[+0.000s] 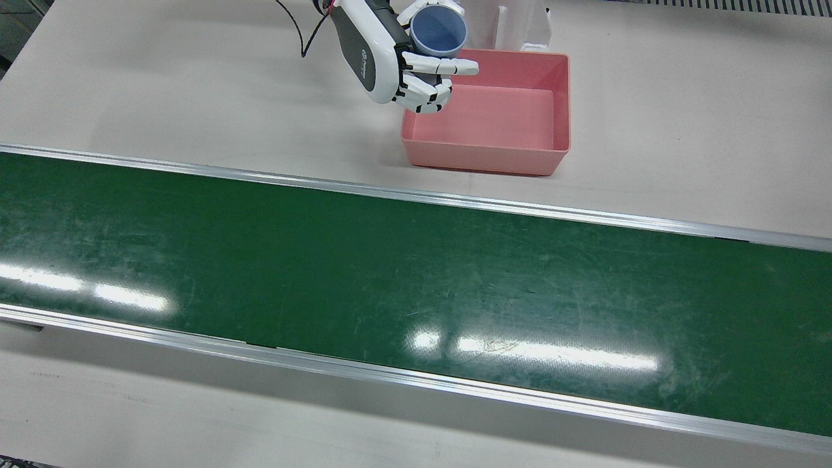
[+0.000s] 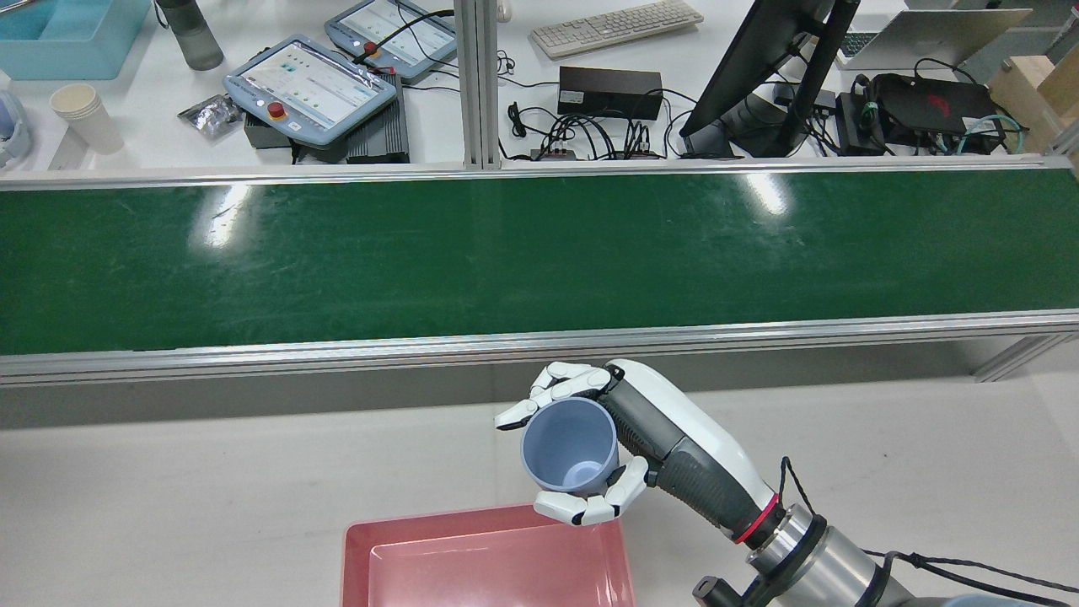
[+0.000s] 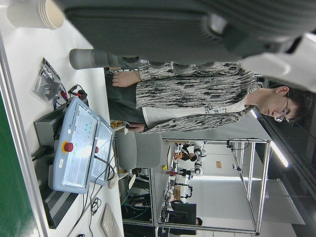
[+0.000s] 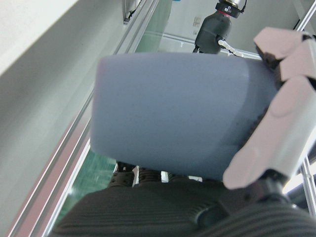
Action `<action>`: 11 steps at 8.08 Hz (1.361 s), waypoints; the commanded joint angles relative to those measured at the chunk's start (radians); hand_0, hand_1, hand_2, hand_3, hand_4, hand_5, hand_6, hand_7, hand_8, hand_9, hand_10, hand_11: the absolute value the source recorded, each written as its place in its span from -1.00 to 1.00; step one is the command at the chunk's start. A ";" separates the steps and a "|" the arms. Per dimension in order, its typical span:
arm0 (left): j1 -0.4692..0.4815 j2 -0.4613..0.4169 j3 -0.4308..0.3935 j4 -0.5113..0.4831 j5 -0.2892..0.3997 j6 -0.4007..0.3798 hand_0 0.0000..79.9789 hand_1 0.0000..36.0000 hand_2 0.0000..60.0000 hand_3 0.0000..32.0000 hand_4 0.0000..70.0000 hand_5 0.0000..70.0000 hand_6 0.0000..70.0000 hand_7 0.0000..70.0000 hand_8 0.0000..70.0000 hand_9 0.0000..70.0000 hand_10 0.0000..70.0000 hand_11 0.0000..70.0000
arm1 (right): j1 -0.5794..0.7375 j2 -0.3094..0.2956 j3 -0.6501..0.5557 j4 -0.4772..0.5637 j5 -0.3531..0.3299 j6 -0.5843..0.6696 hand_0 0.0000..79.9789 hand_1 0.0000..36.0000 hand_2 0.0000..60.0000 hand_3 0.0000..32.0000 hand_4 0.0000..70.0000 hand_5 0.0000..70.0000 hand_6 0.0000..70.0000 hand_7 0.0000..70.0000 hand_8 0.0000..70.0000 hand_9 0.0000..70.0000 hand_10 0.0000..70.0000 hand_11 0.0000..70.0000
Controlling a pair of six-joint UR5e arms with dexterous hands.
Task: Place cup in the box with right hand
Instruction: 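Carry the cup with the right hand down over the pink tray, then open the right hand to release the cup into the tray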
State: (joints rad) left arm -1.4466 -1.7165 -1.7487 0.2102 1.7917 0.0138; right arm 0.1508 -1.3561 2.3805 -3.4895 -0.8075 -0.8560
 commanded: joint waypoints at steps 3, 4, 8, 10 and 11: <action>0.000 0.000 0.000 0.000 0.000 0.000 -1.00 -1.00 -1.00 -1.00 -1.00 -1.00 -1.00 -1.00 -1.00 -1.00 -1.00 -1.00 | -0.100 0.063 -0.096 0.108 -0.005 -0.107 0.19 -0.37 -1.00 -1.00 -1.00 -0.86 -0.98 -1.00 -0.87 -0.86 -1.00 -1.00; 0.000 0.000 0.000 0.000 0.000 0.000 -1.00 -1.00 -1.00 -1.00 -1.00 -1.00 -1.00 -1.00 -1.00 -1.00 -1.00 -1.00 | -0.102 0.061 -0.095 0.109 -0.005 -0.106 0.19 -0.47 -1.00 -1.00 -1.00 -0.87 -0.97 -1.00 -0.83 -0.82 -1.00 -1.00; 0.000 0.000 0.000 0.000 0.000 0.000 -1.00 -1.00 -1.00 -1.00 -1.00 -1.00 -1.00 -1.00 -1.00 -1.00 -1.00 -1.00 | -0.086 0.052 -0.075 0.107 -0.007 -0.055 0.15 -0.59 -1.00 -0.74 -1.00 -0.88 -0.96 -0.89 -0.76 -0.75 -1.00 -1.00; 0.000 0.000 0.000 0.000 0.000 0.000 -1.00 -1.00 -1.00 -1.00 -1.00 -1.00 -1.00 -1.00 -1.00 -1.00 -1.00 -1.00 | 0.026 -0.012 -0.022 0.102 -0.045 0.024 0.15 -0.53 -1.00 -0.51 -1.00 -0.88 -0.96 -0.81 -0.75 -0.72 -1.00 -1.00; 0.000 0.000 0.000 0.000 0.000 0.000 -1.00 -1.00 -1.00 -1.00 -1.00 -1.00 -1.00 -1.00 -1.00 -1.00 -1.00 -1.00 | 0.115 -0.036 -0.015 0.098 -0.077 0.100 0.15 -0.46 -1.00 -0.55 -1.00 -0.87 -0.95 -0.77 -0.74 -0.71 -1.00 -1.00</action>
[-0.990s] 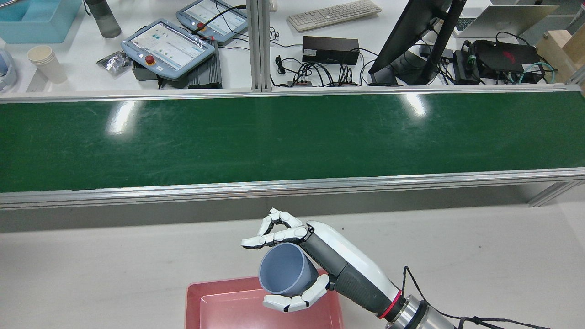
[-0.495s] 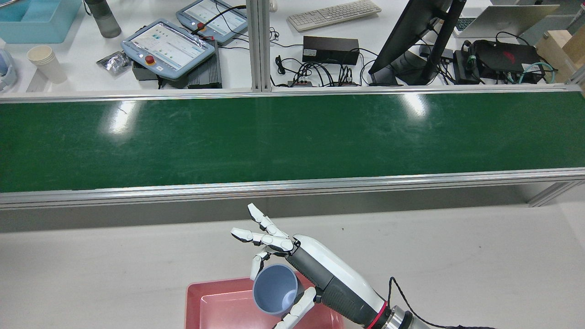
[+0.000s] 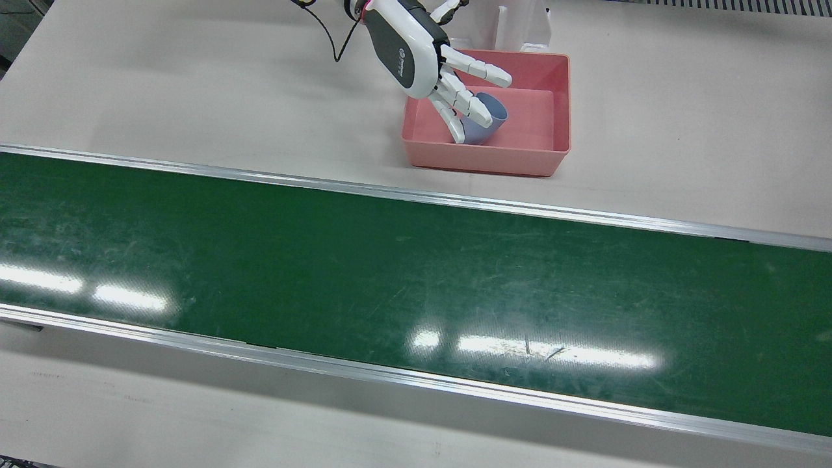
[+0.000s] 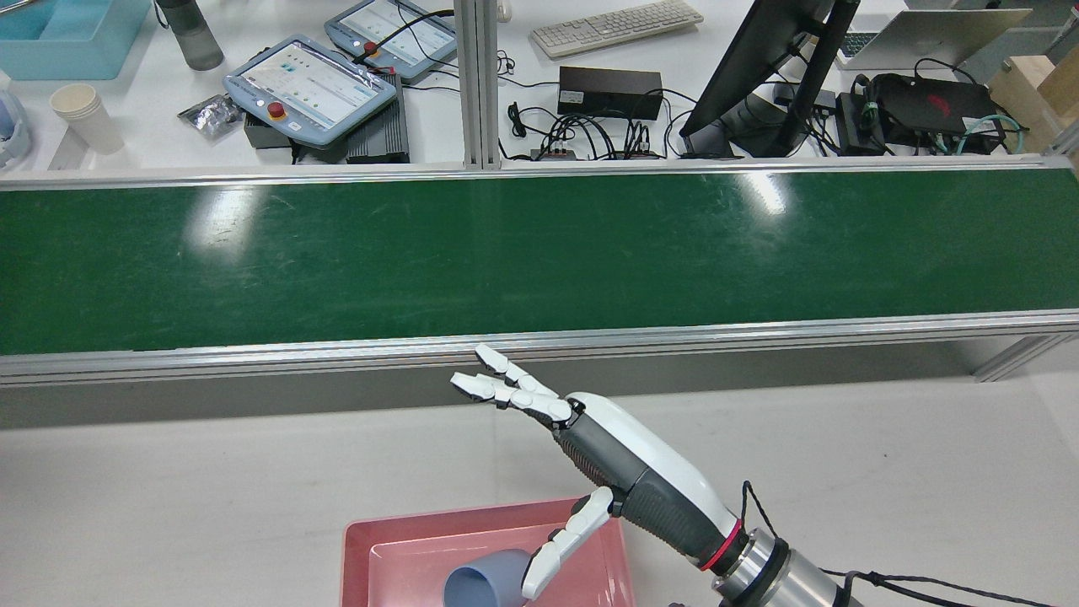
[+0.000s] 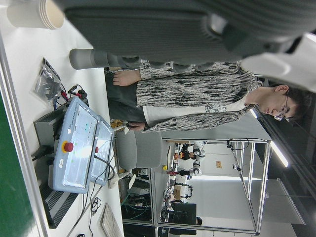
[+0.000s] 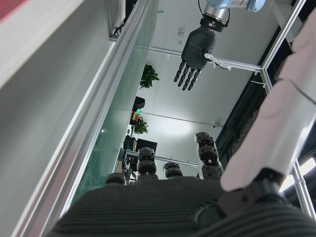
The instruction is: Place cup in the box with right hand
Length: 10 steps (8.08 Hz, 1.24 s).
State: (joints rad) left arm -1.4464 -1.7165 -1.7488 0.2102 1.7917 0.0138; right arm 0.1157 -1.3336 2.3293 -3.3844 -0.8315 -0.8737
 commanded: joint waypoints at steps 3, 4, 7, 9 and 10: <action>0.000 0.000 -0.001 0.000 0.000 0.000 -1.00 -1.00 -1.00 -1.00 -1.00 -1.00 -1.00 -1.00 -1.00 -1.00 -1.00 -1.00 | 0.463 -0.188 -0.013 -0.012 -0.190 0.371 0.18 -0.35 -0.99 -1.00 -0.83 -0.88 -0.86 -0.44 -0.73 -0.61 -1.00 -1.00; 0.000 0.000 -0.002 0.000 0.000 0.000 -1.00 -1.00 -1.00 -1.00 -1.00 -1.00 -1.00 -1.00 -1.00 -1.00 -1.00 -1.00 | 0.587 -0.217 -0.095 -0.009 -0.245 0.507 0.18 -0.33 -0.97 -1.00 -0.73 -0.88 -0.83 -0.33 -0.72 -0.57 -1.00 -1.00; 0.000 0.002 -0.001 0.000 0.000 0.000 -1.00 -1.00 -1.00 -1.00 -1.00 -1.00 -1.00 -1.00 -1.00 -1.00 -1.00 -1.00 | 0.919 -0.217 -0.295 0.011 -0.424 0.651 0.17 -0.36 -1.00 -1.00 -0.98 -0.87 -0.80 -0.27 -0.71 -0.55 -1.00 -0.97; 0.000 0.002 -0.002 0.000 0.000 0.000 -1.00 -1.00 -1.00 -1.00 -1.00 -1.00 -1.00 -1.00 -1.00 -1.00 -1.00 -1.00 | 1.068 -0.220 -0.442 0.126 -0.513 0.680 0.16 -0.38 -1.00 -1.00 -1.00 -0.86 -0.79 -0.26 -0.70 -0.53 -0.98 -0.93; 0.000 0.002 -0.002 0.000 0.000 0.000 -1.00 -1.00 -1.00 -1.00 -1.00 -1.00 -1.00 -1.00 -1.00 -1.00 -1.00 -1.00 | 1.140 -0.243 -0.505 0.173 -0.547 0.688 0.16 -0.39 -1.00 -1.00 -1.00 -0.86 -0.77 -0.12 -0.69 -0.49 -0.96 -0.91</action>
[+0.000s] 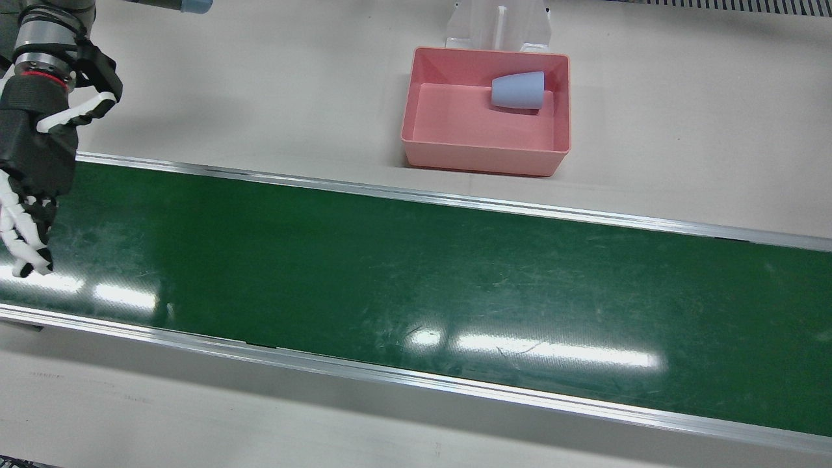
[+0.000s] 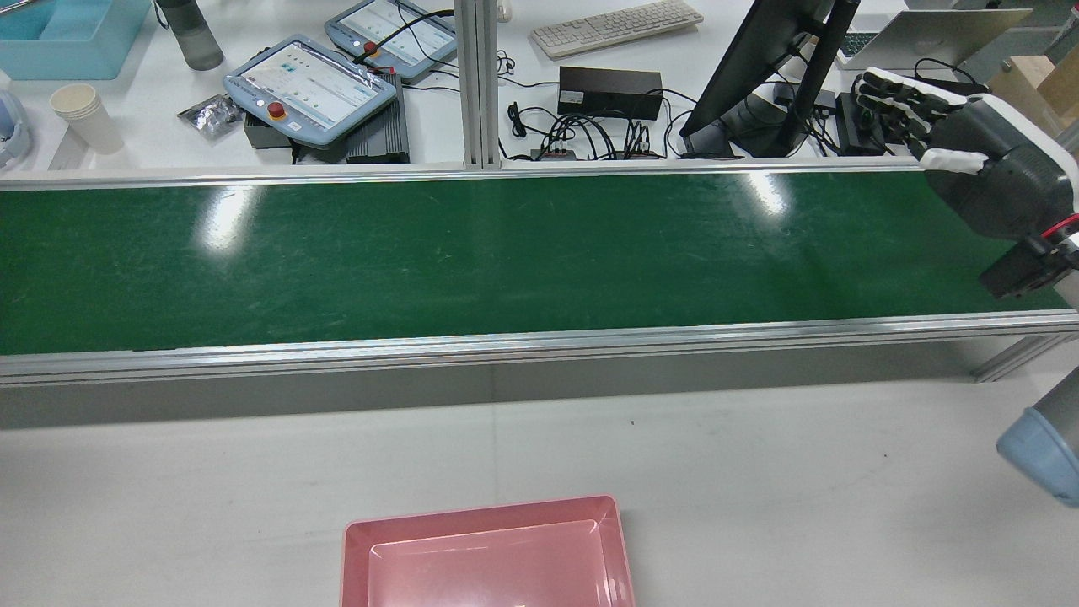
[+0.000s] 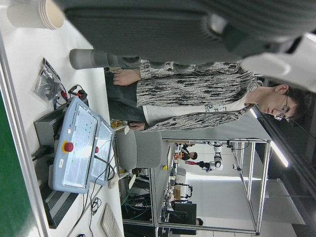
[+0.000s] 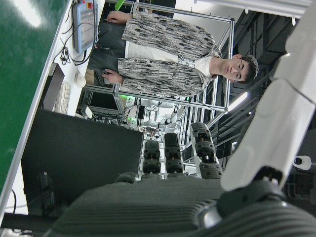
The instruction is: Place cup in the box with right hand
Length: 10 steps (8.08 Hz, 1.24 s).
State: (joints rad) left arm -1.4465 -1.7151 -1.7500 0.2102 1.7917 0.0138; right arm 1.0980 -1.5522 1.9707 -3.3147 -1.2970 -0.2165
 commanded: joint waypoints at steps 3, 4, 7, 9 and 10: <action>0.000 0.000 0.000 0.000 0.000 0.000 -1.00 -1.00 -1.00 -1.00 -1.00 -1.00 -1.00 -1.00 -1.00 -1.00 -1.00 -1.00 | 0.291 -0.080 -0.194 0.129 -0.096 0.035 0.15 -0.44 -1.00 -1.00 -0.97 -0.87 -0.72 0.13 -0.65 -0.41 -0.95 -0.90; 0.000 0.000 0.001 0.000 0.000 0.000 -1.00 -1.00 -1.00 -1.00 -1.00 -1.00 -1.00 -1.00 -1.00 -1.00 -1.00 -1.00 | 0.322 -0.095 -0.196 0.129 -0.116 0.037 0.15 -0.44 -1.00 -1.00 -0.94 -0.87 -0.71 0.17 -0.65 -0.39 -0.95 -0.90; 0.000 0.000 0.001 0.000 0.000 0.000 -1.00 -1.00 -1.00 -1.00 -1.00 -1.00 -1.00 -1.00 -1.00 -1.00 -1.00 -1.00 | 0.367 -0.106 -0.201 0.130 -0.119 0.039 0.13 -0.51 -1.00 -1.00 -0.90 -0.87 -0.72 0.14 -0.63 -0.38 -0.91 -0.85; 0.000 0.000 0.000 0.000 0.000 0.000 -1.00 -1.00 -1.00 -1.00 -1.00 -1.00 -1.00 -1.00 -1.00 -1.00 -1.00 -1.00 | 0.382 -0.111 -0.201 0.129 -0.119 0.039 0.13 -0.52 -1.00 -1.00 -0.94 -0.87 -0.72 0.11 -0.62 -0.38 -0.91 -0.85; 0.000 -0.001 0.000 0.000 0.000 0.000 -1.00 -1.00 -1.00 -1.00 -1.00 -1.00 -1.00 -1.00 -1.00 -1.00 -1.00 -1.00 | 0.391 -0.108 -0.201 0.129 -0.127 0.039 0.13 -0.52 -1.00 -1.00 -0.89 -0.87 -0.72 0.13 -0.62 -0.38 -0.91 -0.85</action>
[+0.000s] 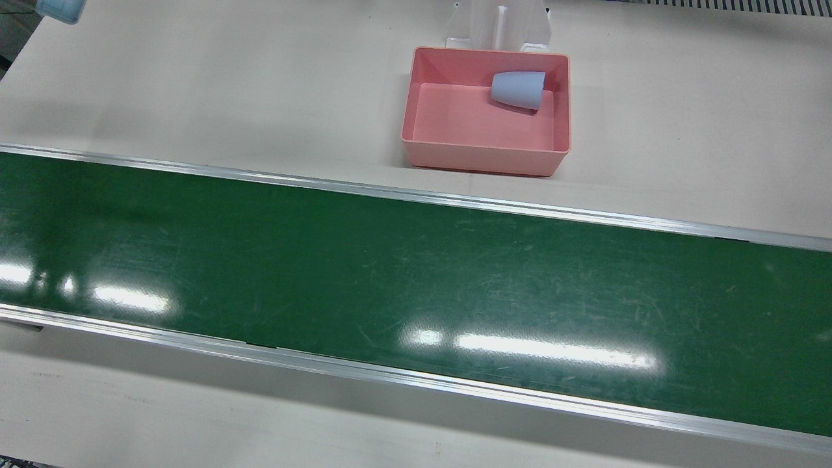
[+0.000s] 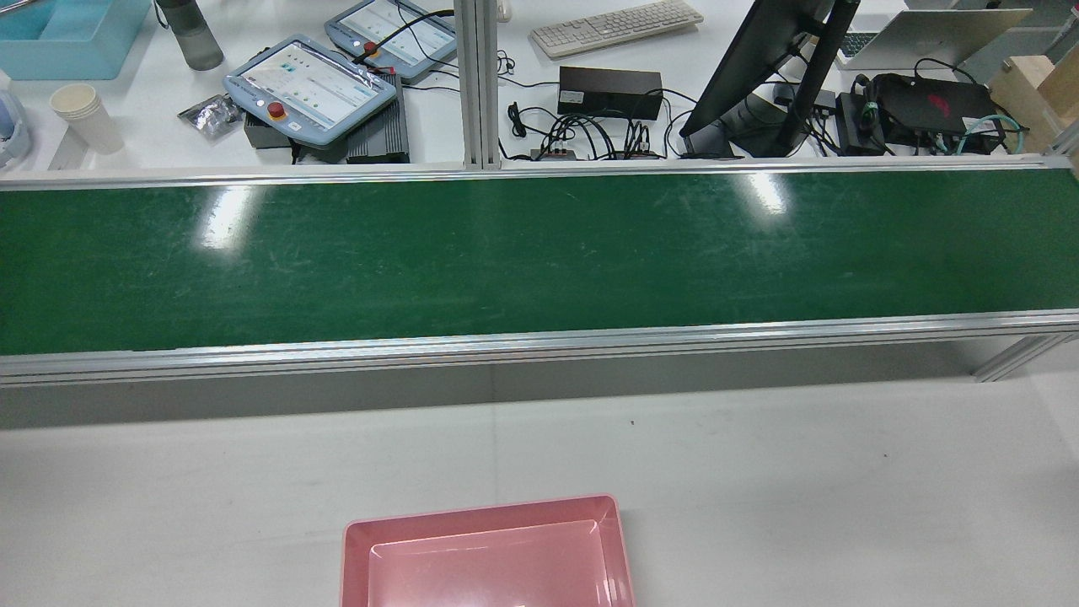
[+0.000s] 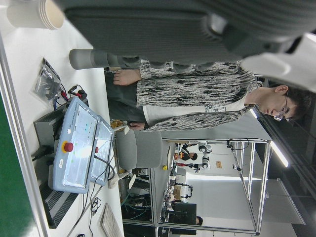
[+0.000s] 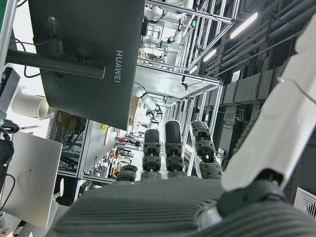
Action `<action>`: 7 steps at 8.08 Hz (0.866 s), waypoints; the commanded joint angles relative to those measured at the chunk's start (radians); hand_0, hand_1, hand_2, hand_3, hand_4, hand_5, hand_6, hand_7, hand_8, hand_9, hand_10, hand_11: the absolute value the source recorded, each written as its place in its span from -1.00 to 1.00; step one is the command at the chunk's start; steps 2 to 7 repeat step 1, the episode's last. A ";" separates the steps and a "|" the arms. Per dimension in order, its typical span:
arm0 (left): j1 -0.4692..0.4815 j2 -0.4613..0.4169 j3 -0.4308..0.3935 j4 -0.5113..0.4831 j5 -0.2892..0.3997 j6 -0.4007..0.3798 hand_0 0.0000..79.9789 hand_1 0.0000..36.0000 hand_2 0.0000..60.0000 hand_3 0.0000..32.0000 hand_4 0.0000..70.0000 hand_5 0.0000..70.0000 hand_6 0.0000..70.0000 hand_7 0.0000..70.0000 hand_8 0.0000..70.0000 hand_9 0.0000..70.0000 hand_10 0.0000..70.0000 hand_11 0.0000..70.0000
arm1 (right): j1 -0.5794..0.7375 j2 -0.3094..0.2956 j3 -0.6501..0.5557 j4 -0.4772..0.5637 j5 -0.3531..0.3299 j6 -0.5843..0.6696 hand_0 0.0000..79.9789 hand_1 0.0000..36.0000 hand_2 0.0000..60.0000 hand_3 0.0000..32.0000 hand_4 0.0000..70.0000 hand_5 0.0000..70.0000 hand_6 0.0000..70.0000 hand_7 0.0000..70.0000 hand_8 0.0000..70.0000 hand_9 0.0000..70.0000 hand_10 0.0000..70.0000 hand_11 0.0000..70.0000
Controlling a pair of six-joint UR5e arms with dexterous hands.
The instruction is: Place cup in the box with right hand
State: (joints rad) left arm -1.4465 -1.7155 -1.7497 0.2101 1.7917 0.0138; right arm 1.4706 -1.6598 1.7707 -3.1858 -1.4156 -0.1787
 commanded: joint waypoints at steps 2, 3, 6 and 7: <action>0.000 -0.001 -0.001 0.000 0.000 0.000 -1.00 -1.00 -1.00 -1.00 -1.00 -1.00 -1.00 -1.00 -1.00 -1.00 -1.00 -1.00 | 0.022 -0.003 0.000 0.000 -0.014 0.002 0.14 -0.52 -1.00 -1.00 -0.86 -0.87 -0.72 0.14 -0.61 -0.37 -0.91 -0.85; 0.000 -0.001 -0.001 0.000 0.000 0.000 -1.00 -1.00 -1.00 -1.00 -1.00 -1.00 -1.00 -1.00 -1.00 -1.00 -1.00 -1.00 | 0.022 -0.003 0.000 0.000 -0.014 0.002 0.14 -0.52 -1.00 -1.00 -0.86 -0.87 -0.72 0.14 -0.61 -0.37 -0.91 -0.85; 0.000 -0.001 -0.001 0.000 0.000 0.000 -1.00 -1.00 -1.00 -1.00 -1.00 -1.00 -1.00 -1.00 -1.00 -1.00 -1.00 -1.00 | 0.022 -0.003 0.000 0.000 -0.014 0.002 0.14 -0.52 -1.00 -1.00 -0.86 -0.87 -0.72 0.14 -0.61 -0.37 -0.91 -0.85; 0.000 -0.001 -0.001 0.000 0.000 0.000 -1.00 -1.00 -1.00 -1.00 -1.00 -1.00 -1.00 -1.00 -1.00 -1.00 -1.00 -1.00 | 0.022 -0.003 0.000 0.000 -0.014 0.002 0.14 -0.52 -1.00 -1.00 -0.86 -0.87 -0.72 0.14 -0.61 -0.37 -0.91 -0.85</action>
